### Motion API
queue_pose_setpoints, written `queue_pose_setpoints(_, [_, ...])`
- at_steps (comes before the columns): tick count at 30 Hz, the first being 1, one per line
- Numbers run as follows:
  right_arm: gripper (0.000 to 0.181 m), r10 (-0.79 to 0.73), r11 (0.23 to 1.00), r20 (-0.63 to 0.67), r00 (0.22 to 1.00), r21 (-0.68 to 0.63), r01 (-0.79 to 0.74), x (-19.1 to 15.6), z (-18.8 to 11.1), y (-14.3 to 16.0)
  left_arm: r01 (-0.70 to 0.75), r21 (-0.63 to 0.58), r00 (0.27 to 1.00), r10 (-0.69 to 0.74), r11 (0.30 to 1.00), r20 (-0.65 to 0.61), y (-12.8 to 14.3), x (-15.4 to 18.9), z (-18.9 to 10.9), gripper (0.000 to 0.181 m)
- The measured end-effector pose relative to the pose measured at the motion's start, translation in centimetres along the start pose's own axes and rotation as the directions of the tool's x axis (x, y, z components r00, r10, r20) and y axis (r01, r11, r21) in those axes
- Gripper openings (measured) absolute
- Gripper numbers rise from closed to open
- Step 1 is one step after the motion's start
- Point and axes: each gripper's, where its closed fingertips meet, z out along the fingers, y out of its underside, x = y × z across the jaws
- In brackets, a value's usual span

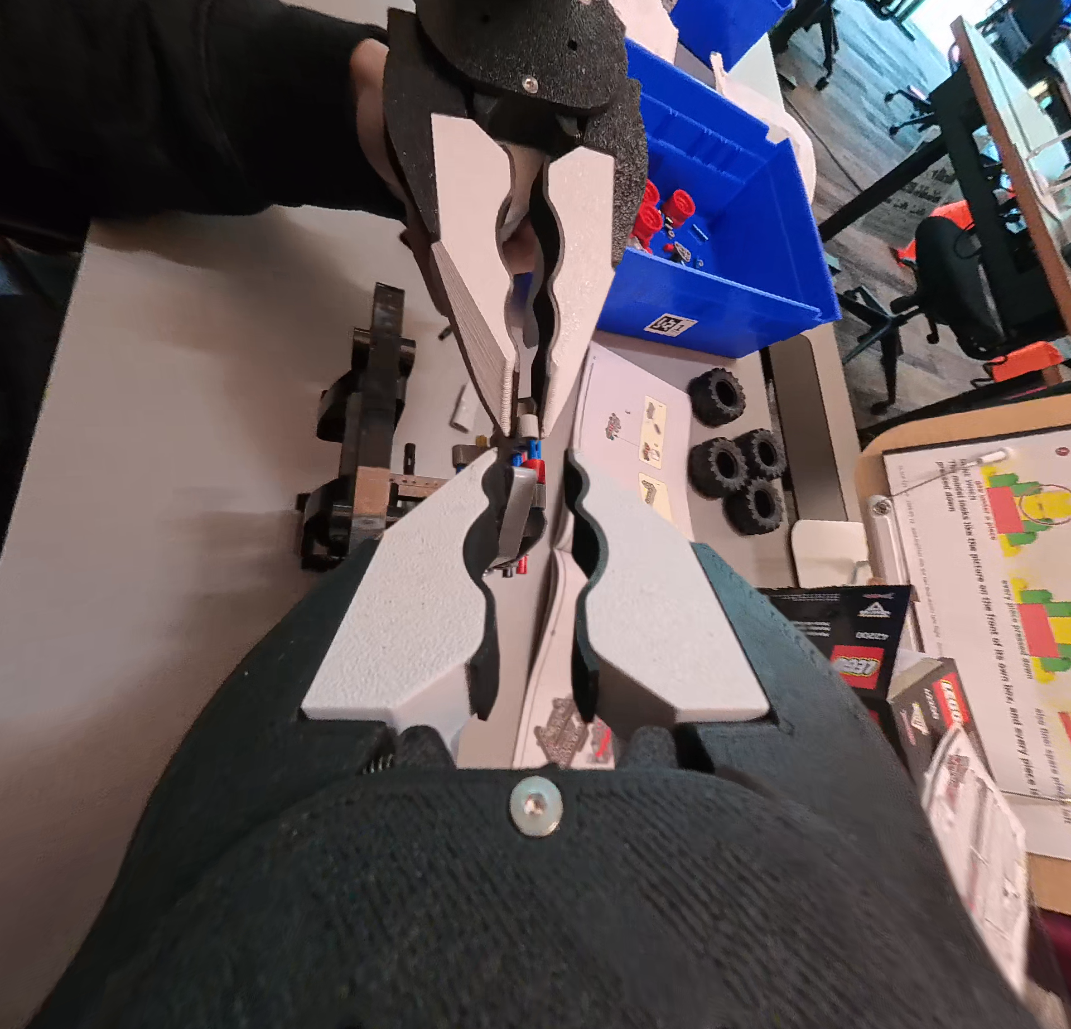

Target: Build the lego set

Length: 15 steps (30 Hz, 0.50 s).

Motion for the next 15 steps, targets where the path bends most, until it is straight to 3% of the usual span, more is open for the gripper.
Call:
queue_pose_setpoints(10, [0.015,0.017,0.998,-0.012,1.000,-0.064,-0.017,0.0,-0.4,0.3,-0.014,-0.003,1.000,0.014,1.000,0.016,-0.2,0.0,0.3,0.005])
queue_pose_setpoints(15, [0.006,0.127,0.992,-0.003,0.992,0.024,-0.127,1.1,-0.9,-0.7,-0.019,-0.011,0.999,0.020,1.000,0.043,0.0,-0.4,0.2,0.004])
